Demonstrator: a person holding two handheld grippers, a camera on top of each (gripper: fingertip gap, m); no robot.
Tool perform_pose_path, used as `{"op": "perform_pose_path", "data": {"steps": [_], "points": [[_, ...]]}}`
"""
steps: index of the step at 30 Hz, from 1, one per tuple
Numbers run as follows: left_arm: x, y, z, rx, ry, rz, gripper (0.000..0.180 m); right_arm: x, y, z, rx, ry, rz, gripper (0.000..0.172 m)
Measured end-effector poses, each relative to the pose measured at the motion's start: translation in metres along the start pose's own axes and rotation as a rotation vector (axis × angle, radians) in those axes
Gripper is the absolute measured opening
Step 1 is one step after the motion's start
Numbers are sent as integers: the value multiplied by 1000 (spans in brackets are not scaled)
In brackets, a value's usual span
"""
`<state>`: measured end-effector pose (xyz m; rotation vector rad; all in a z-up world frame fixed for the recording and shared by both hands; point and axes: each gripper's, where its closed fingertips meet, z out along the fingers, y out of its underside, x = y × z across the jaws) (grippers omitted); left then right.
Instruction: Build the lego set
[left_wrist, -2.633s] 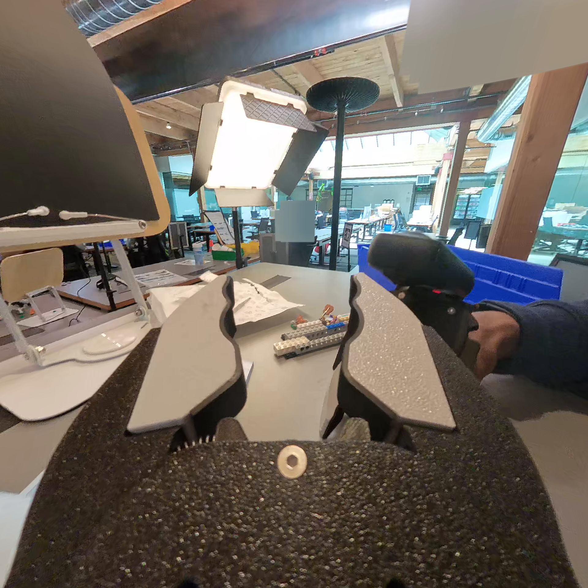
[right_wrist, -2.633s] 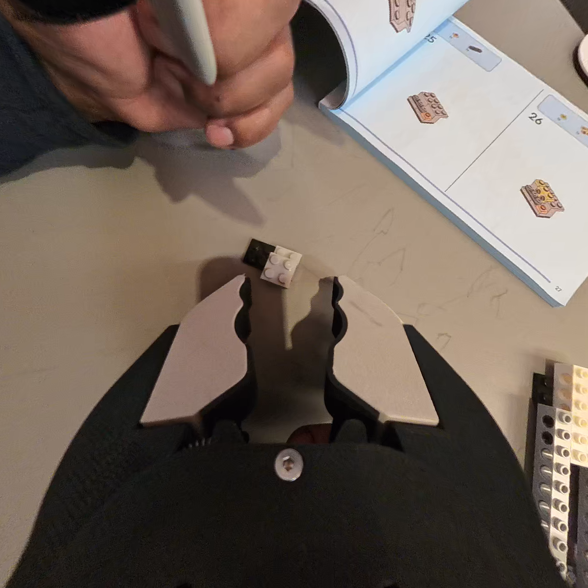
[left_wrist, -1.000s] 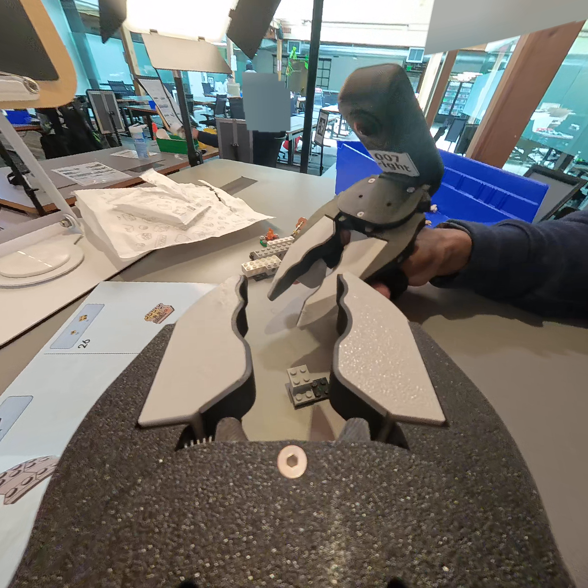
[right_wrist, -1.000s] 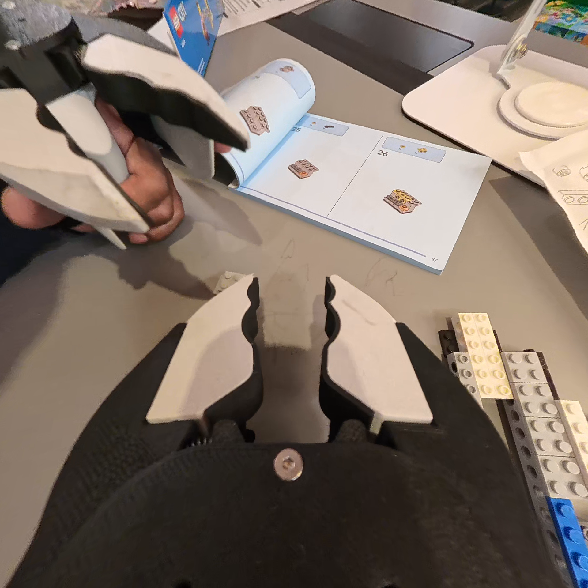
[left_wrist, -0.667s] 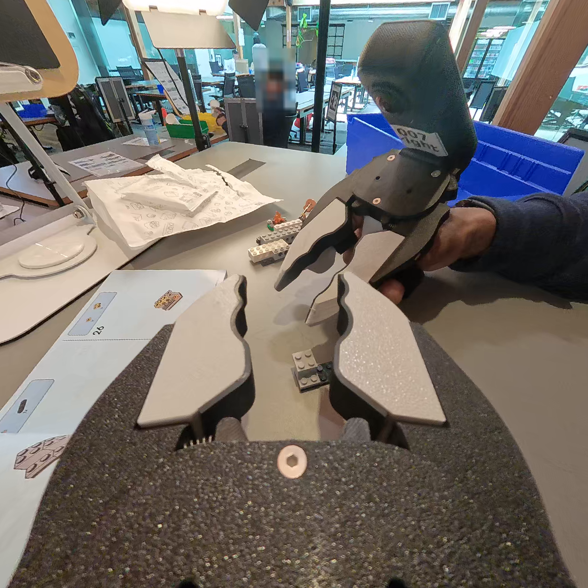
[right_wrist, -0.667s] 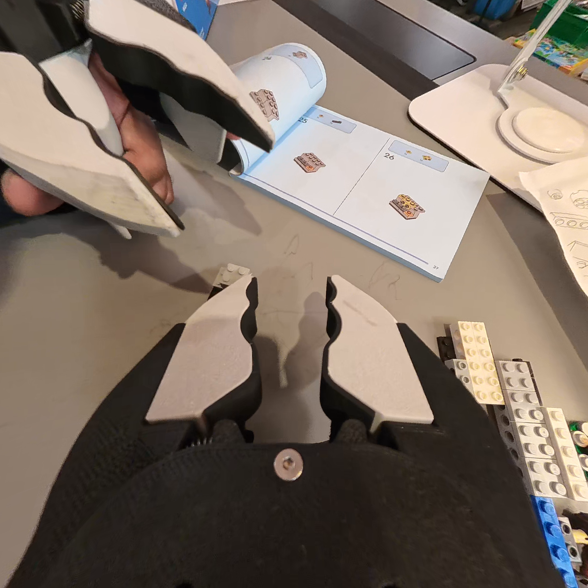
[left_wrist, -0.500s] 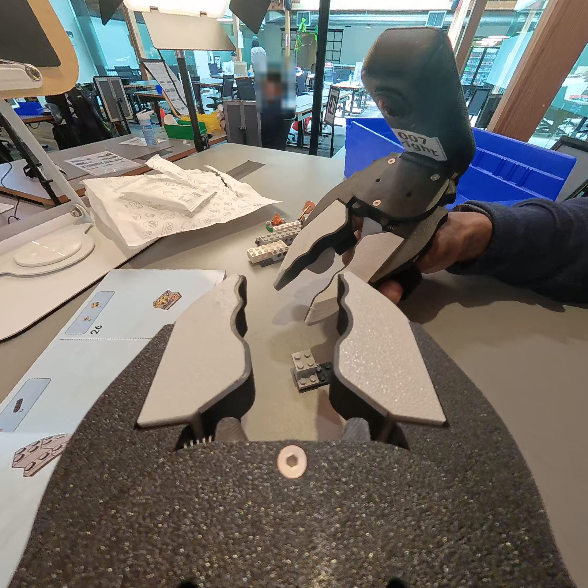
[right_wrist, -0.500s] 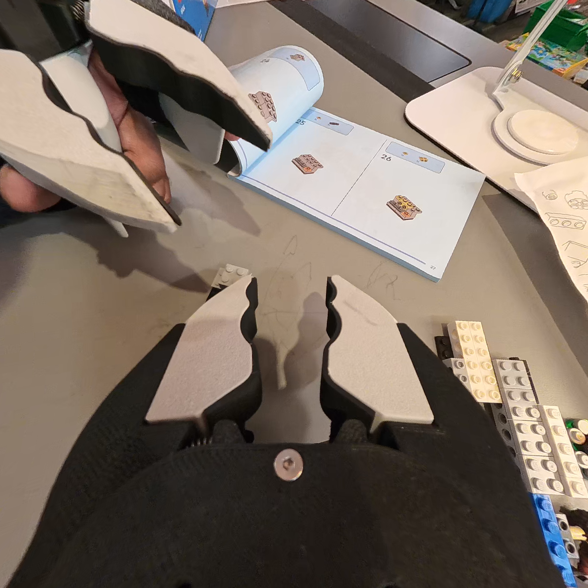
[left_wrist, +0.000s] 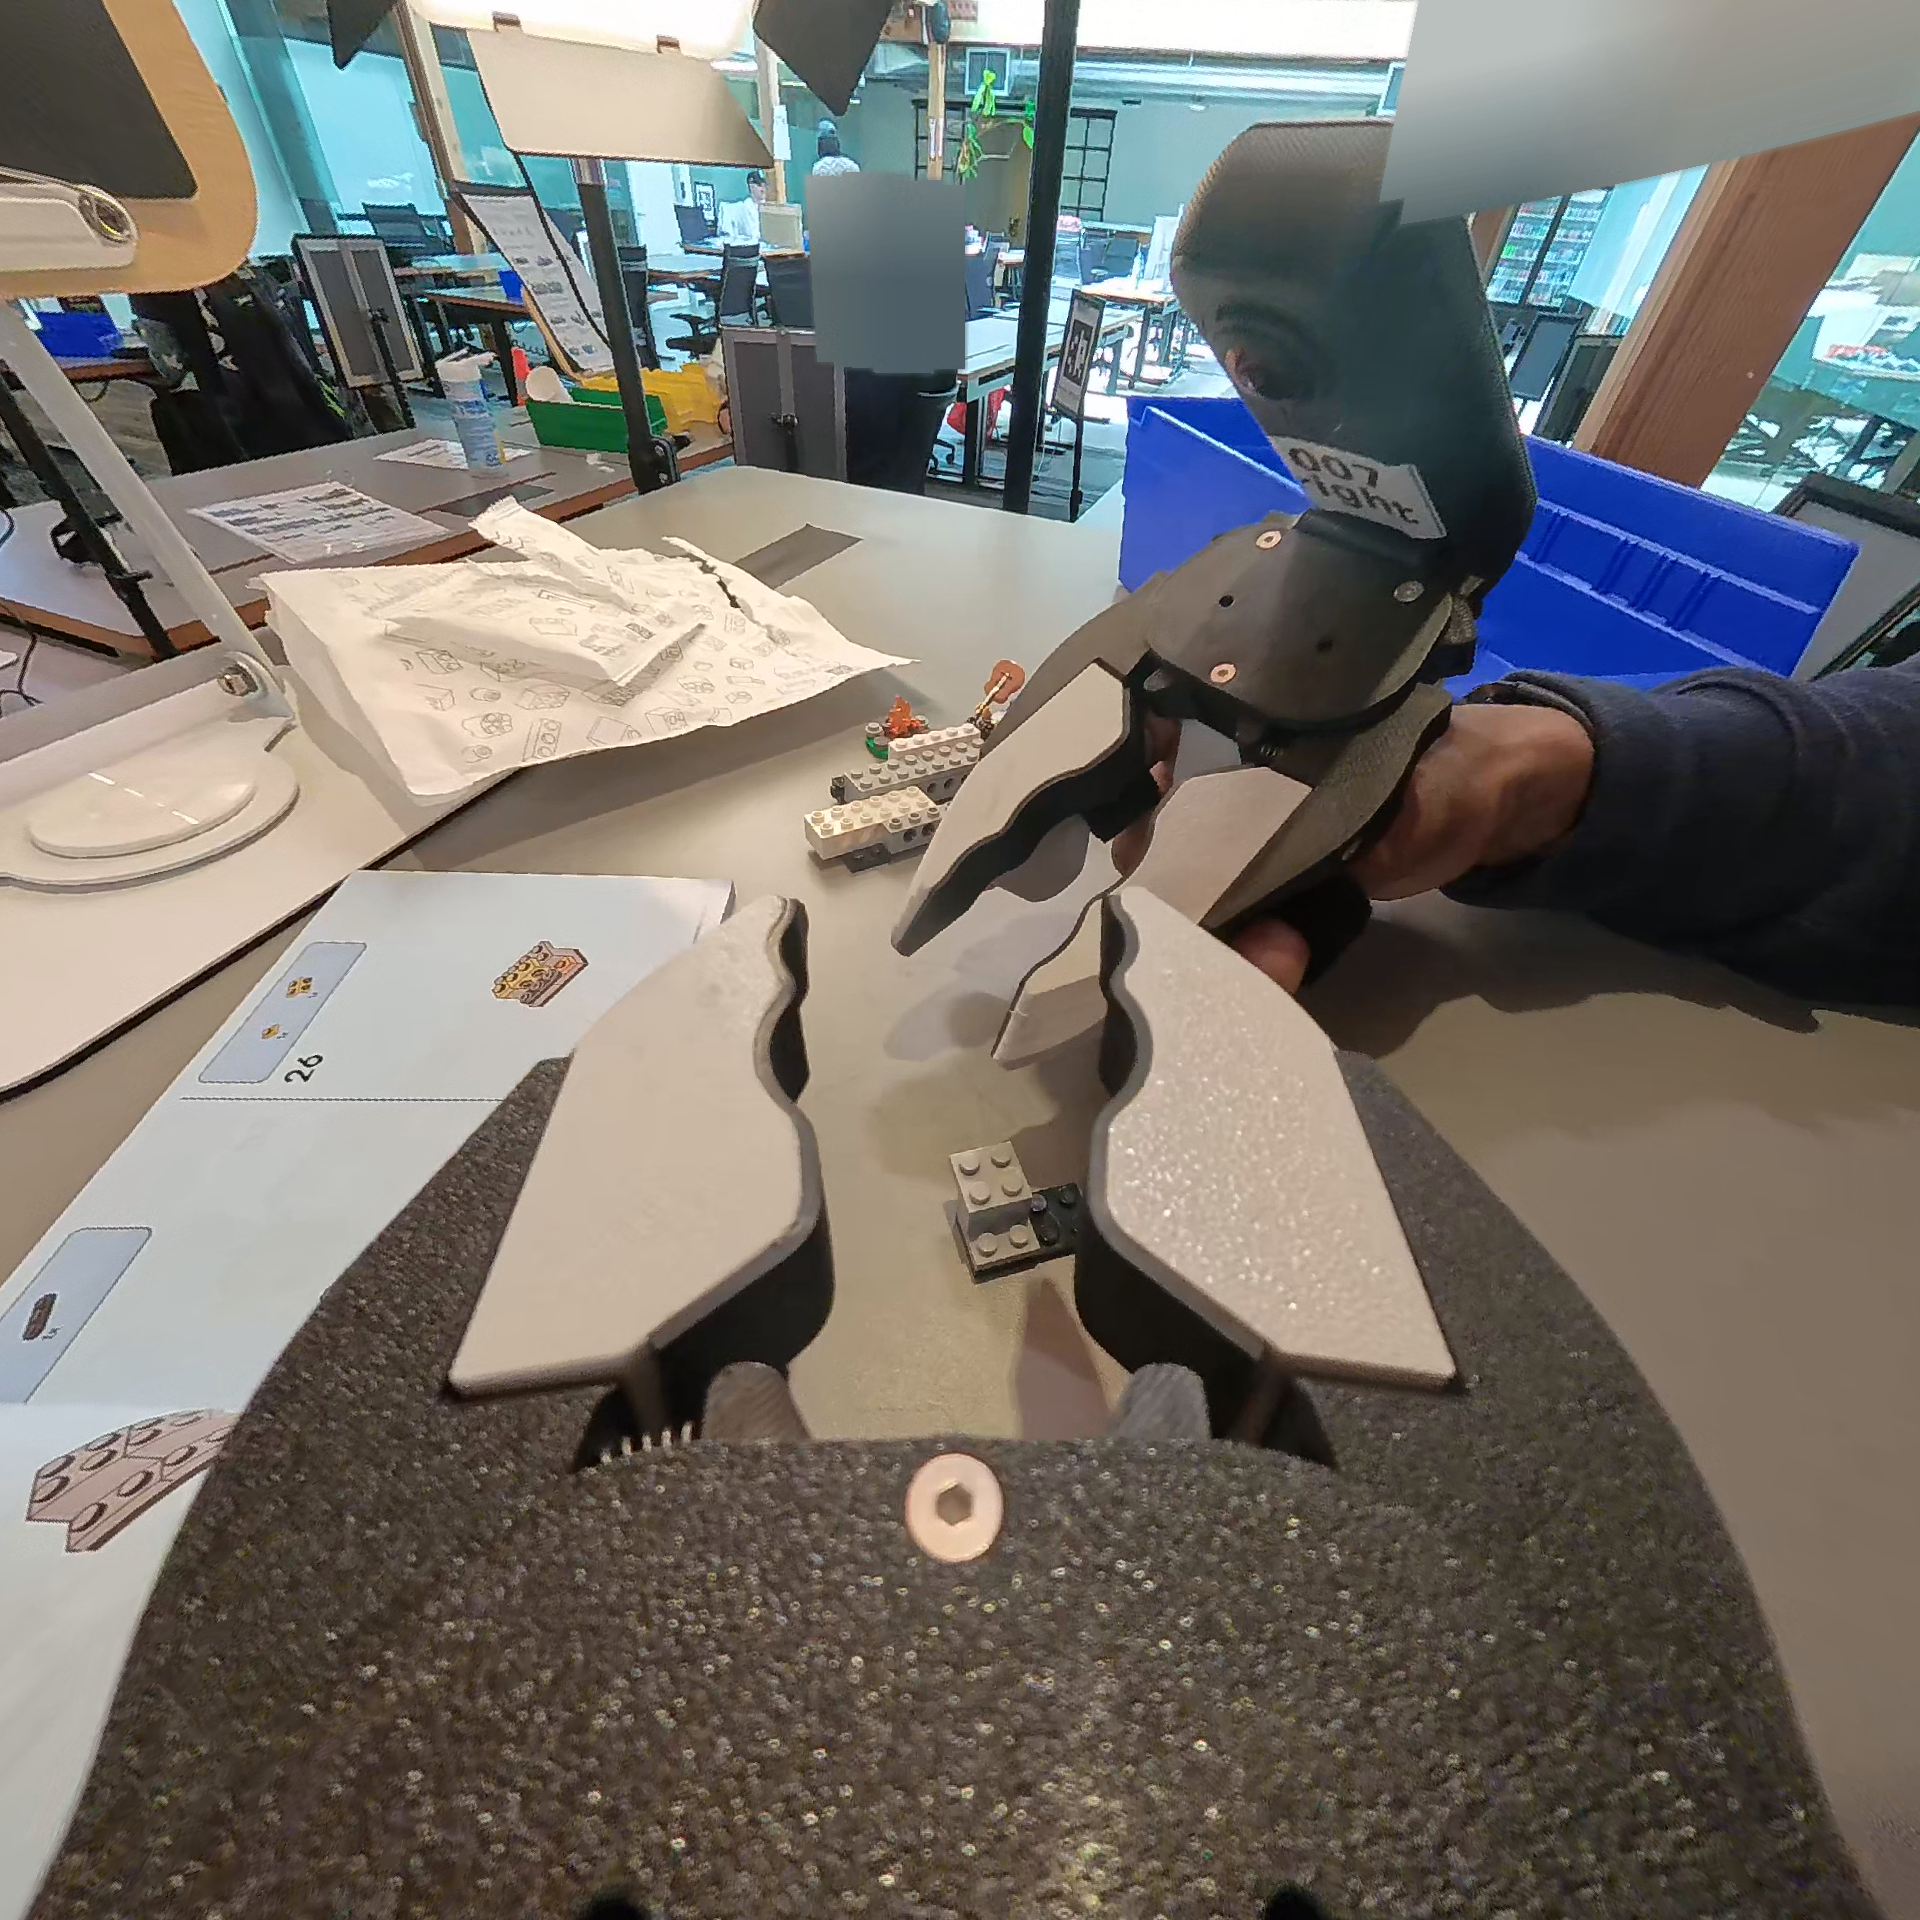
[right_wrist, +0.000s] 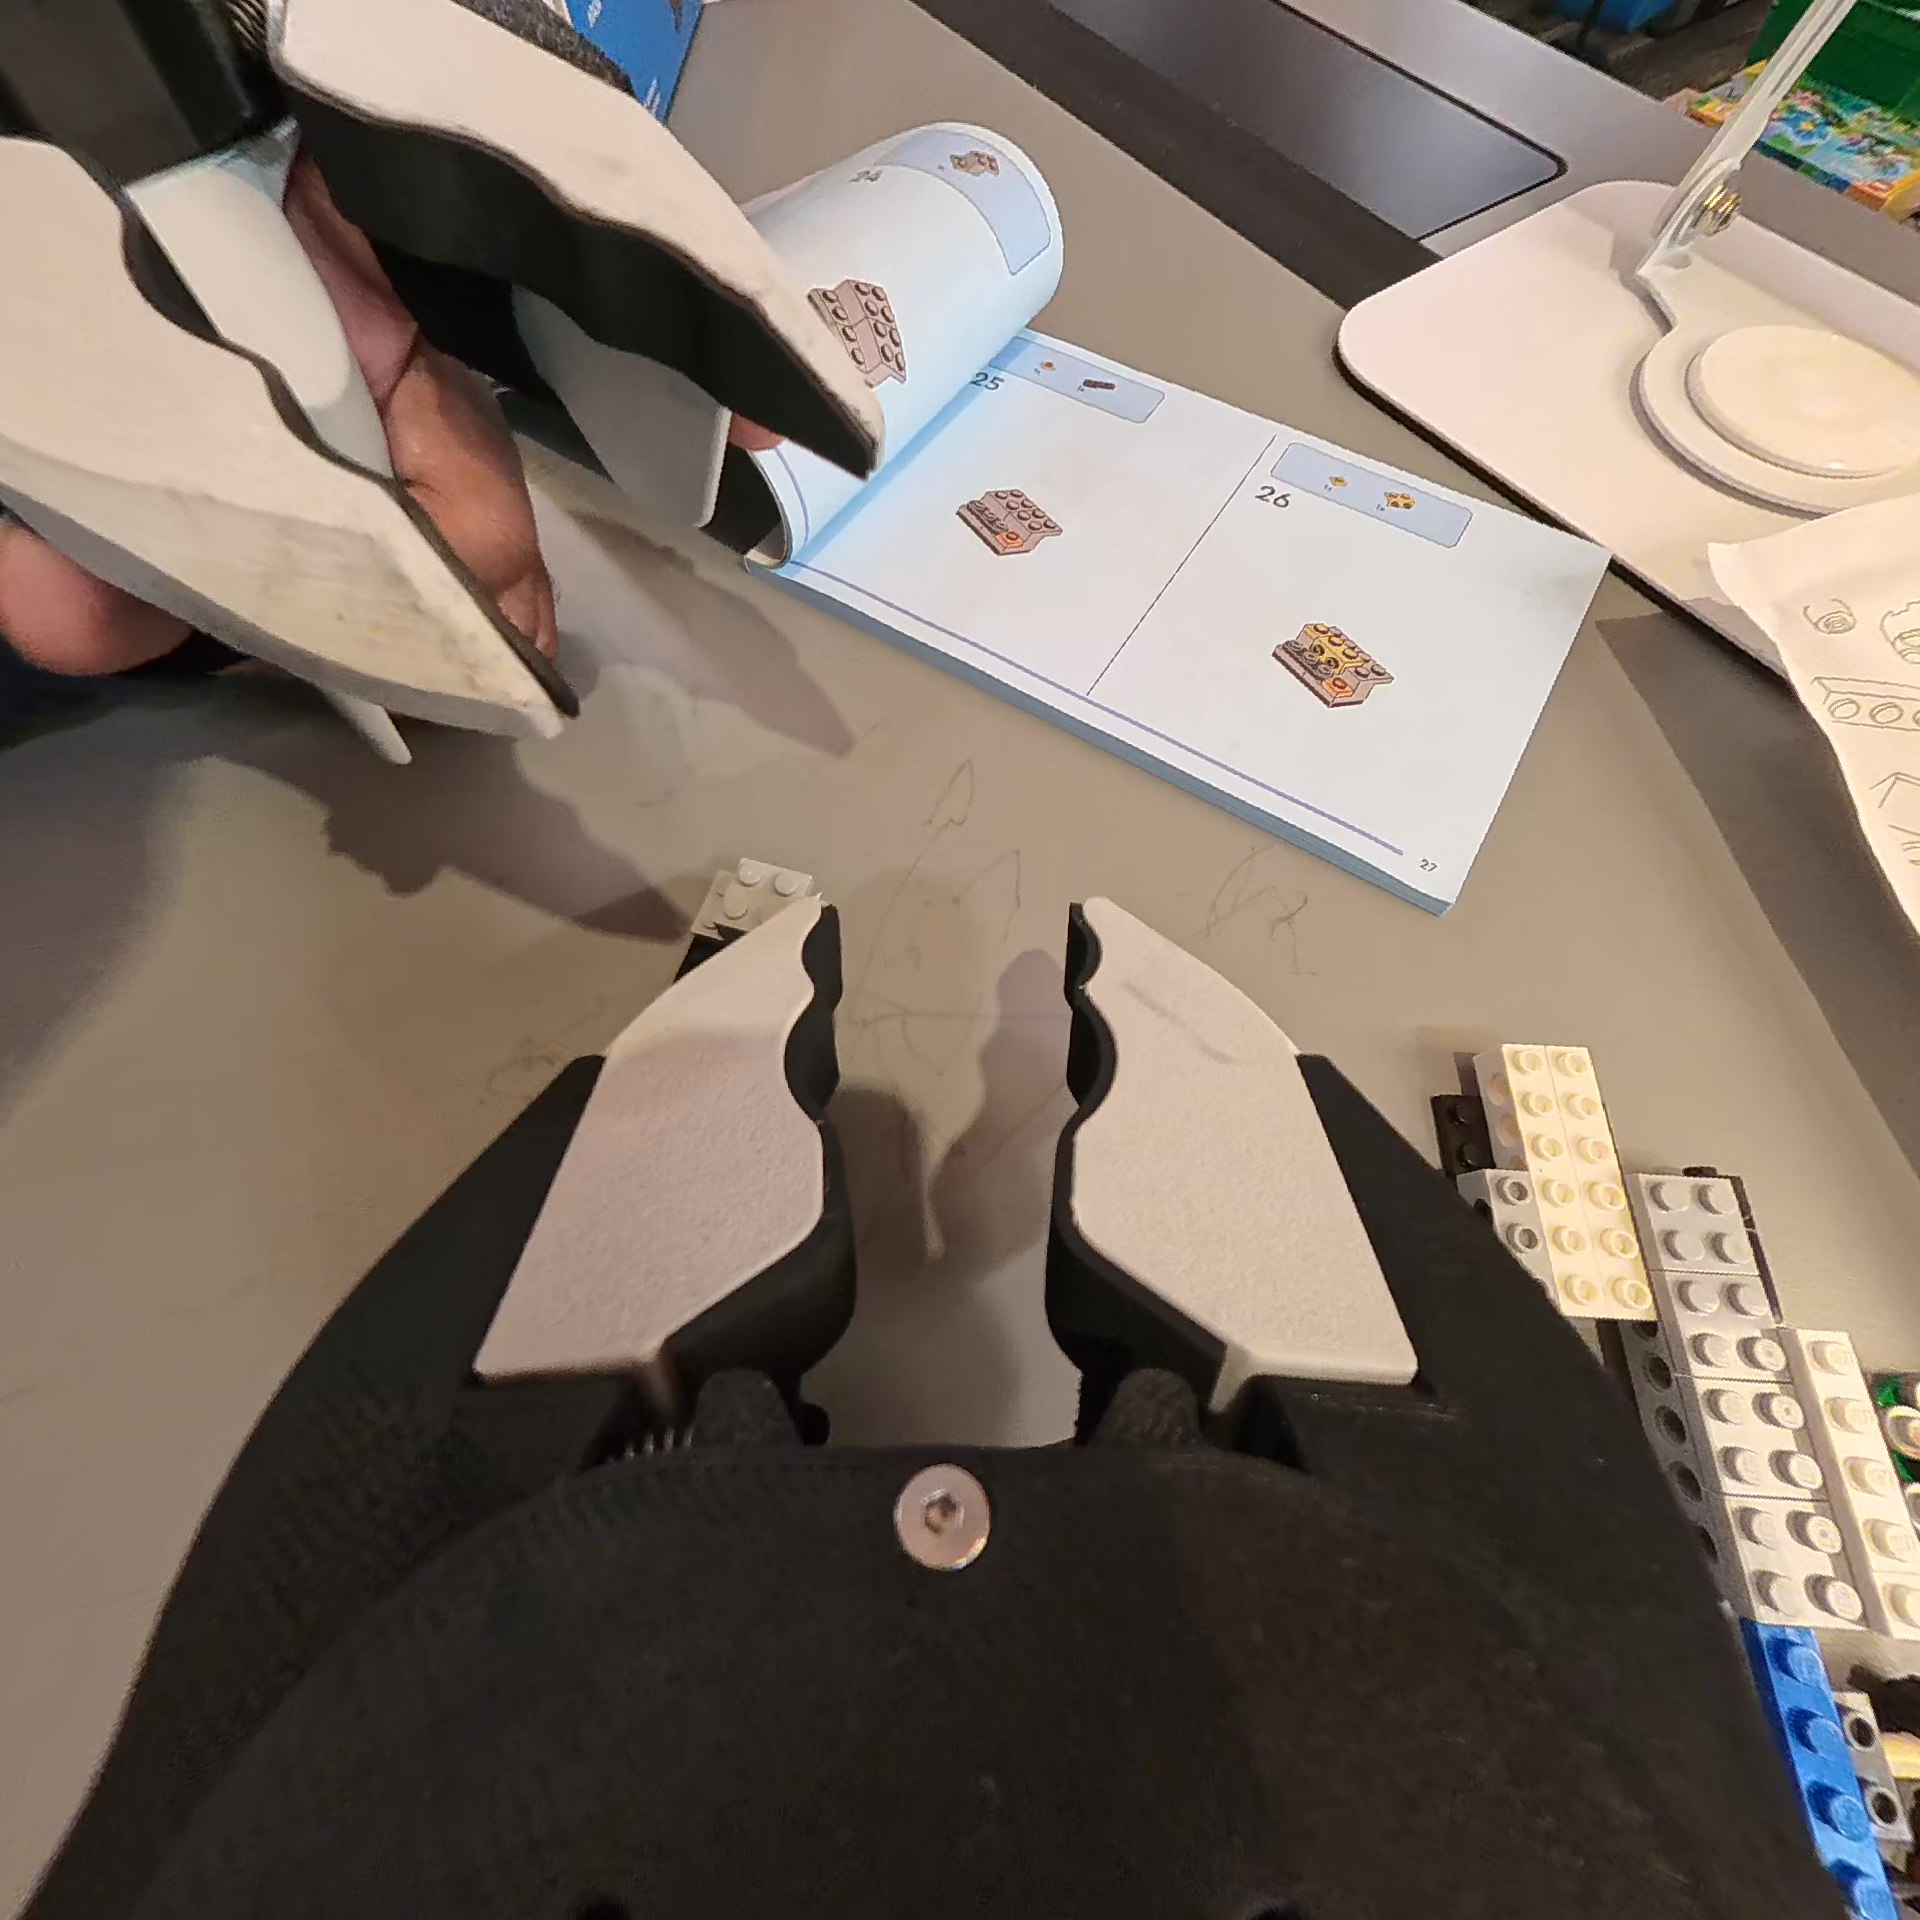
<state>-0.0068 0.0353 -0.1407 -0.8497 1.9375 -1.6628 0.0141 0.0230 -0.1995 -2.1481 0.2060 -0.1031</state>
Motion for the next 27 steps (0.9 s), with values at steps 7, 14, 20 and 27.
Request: {"op": "perform_pose_path", "data": {"steps": [7, 14, 20, 27], "points": [[1, 3, 1, -19, 1, 4, 54, -3, 3, 4, -34, 16, -43, 43], [-4, -1, -1, 9, 19, -67, 54, -6, 4, 5, -39, 26, -84, 43], [-10, 0, 1, 4, -7, -86, 54, -6, 3, 5, -30, 5, -53, 43], [-11, 1, 4, -10, -24, -69, 54, -5, 2, 5, -28, 1, -40, 43]]}}
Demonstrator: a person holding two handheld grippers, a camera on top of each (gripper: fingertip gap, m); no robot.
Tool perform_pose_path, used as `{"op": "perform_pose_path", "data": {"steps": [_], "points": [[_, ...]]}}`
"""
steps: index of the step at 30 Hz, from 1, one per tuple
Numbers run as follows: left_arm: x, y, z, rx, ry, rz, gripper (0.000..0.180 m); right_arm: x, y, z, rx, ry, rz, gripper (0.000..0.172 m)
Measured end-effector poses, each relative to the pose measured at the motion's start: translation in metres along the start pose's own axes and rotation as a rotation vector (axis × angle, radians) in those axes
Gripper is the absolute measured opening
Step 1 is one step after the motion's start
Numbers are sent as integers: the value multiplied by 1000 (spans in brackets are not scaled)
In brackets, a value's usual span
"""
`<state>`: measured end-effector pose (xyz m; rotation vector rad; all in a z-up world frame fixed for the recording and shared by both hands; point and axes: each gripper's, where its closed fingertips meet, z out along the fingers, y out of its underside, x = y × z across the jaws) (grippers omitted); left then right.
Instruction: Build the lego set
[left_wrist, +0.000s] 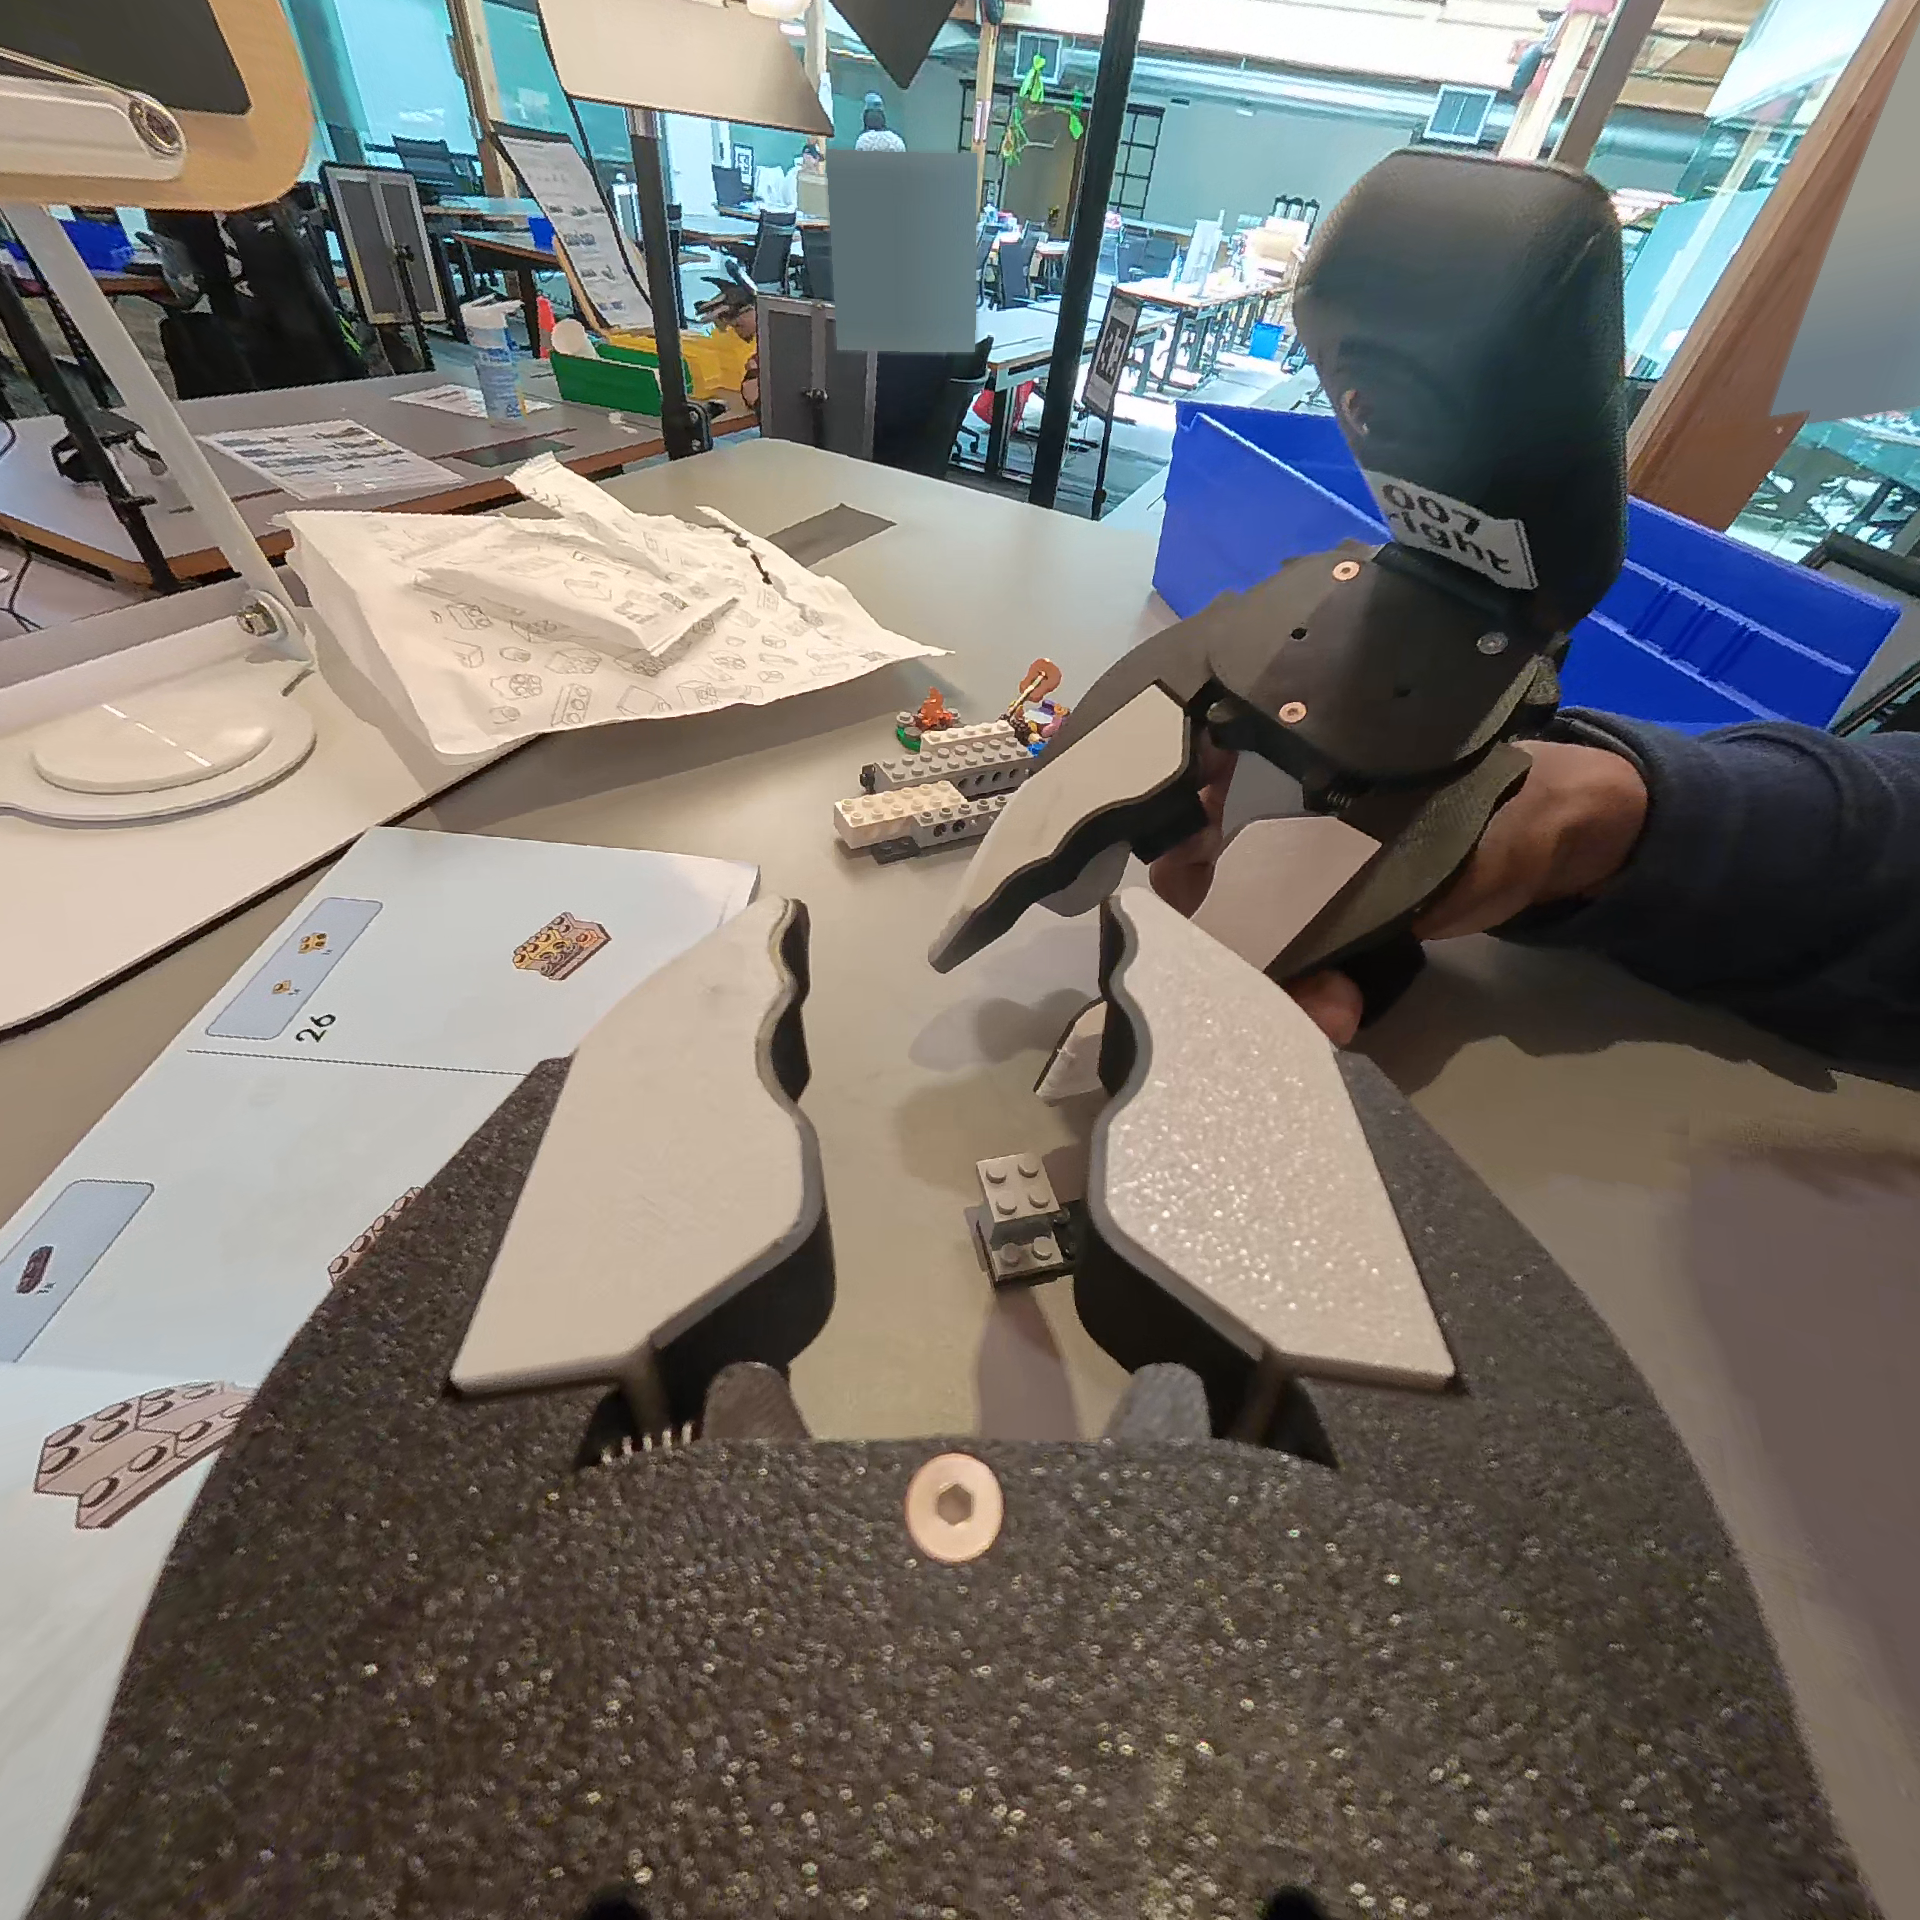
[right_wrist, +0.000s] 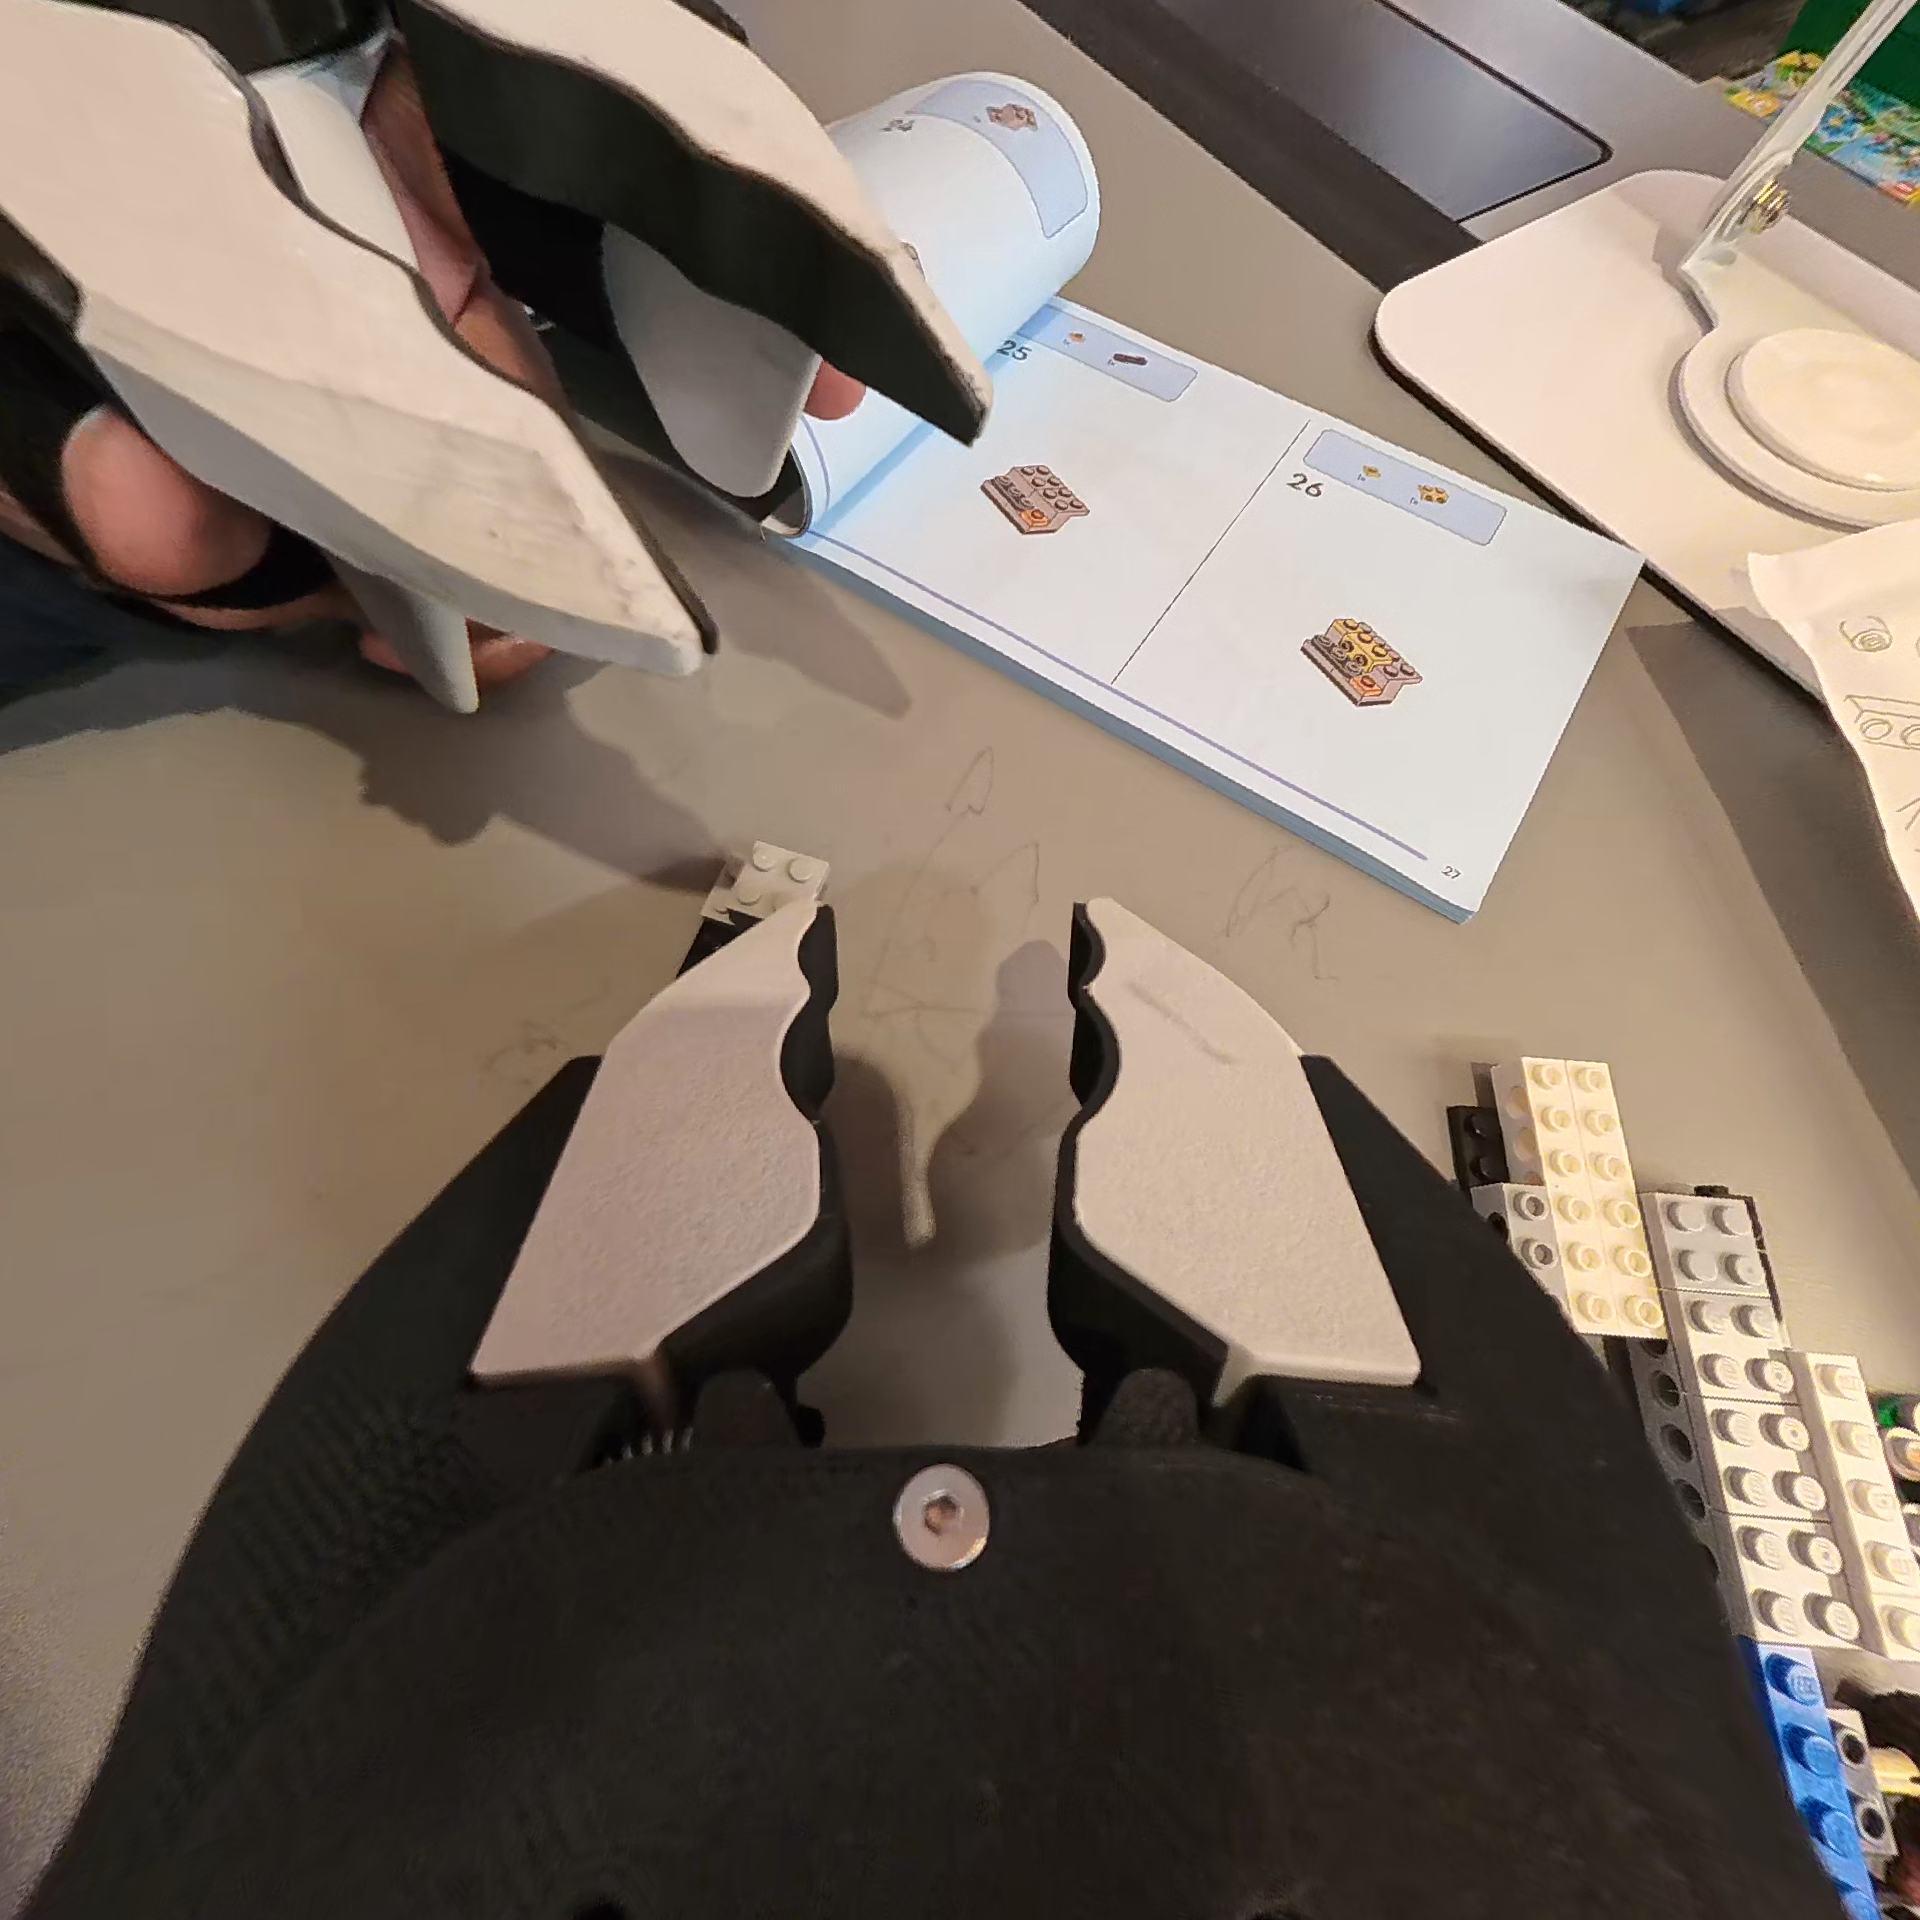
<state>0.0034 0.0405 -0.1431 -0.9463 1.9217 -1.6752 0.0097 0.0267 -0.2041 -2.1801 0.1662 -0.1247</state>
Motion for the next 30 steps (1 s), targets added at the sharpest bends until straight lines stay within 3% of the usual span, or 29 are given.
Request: {"op": "perform_pose_path", "data": {"steps": [3, 6, 9, 12, 14, 17, 19, 24, 30], "points": [[0, 0, 1, -4, -1, 1, 54, -3, -5, -5, 42, 7, -5, 43], [1, 0, 0, -2, -2, 11, 54, -22, -29, -27, 122, -87, 84, 42], [-1, -3, -3, 21, 2, -3, 54, -52, -49, -85, 186, -135, 123, 42], [-3, -5, -5, 45, 8, -32, 53, -69, -38, -162, 149, -78, 92, 42], [-3, -5, -5, 44, 11, -33, 53, -45, -13, -217, 52, 58, 54, 39], [-2, -5, -5, 38, 17, -33, 53, 41, 51, -298, -205, 338, -21, 36], [-1, -4, -4, 28, 19, -24, 53, 95, 97, -334, -375, 388, -56, 37], [2, -4, -4, 30, 27, -8, 52, 159, 177, -327, -667, 214, -177, 44], [4, -3, -7, 30, 34, -7, 52, 169, 225, -311, -846, 77, -279, 43]]}}
